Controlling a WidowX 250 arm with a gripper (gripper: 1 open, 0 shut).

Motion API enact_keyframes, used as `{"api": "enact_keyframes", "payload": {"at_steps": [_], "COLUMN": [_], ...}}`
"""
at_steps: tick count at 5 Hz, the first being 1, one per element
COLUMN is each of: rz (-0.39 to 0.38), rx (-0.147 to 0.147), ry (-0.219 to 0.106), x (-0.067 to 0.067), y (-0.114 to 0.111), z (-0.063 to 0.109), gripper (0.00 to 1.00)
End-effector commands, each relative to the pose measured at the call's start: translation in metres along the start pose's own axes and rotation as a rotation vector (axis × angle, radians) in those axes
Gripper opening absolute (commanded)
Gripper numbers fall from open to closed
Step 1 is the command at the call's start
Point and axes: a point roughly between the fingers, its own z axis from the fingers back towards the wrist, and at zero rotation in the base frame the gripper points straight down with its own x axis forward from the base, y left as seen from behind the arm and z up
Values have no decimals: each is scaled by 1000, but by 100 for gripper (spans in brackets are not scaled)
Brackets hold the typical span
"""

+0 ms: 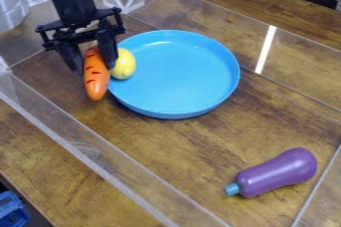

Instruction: Move the carrot to the right side

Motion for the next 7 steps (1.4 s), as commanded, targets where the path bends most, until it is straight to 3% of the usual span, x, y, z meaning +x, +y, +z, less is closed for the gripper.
{"api": "enact_keyframes", "payload": {"at_steps": [1, 7], "rz": [-65, -159], "rx": [-15, -8], "ry": [-99, -106], "x": [8, 16], "y": [-17, -36], "z": [29, 34], "gripper": [0, 0]}}
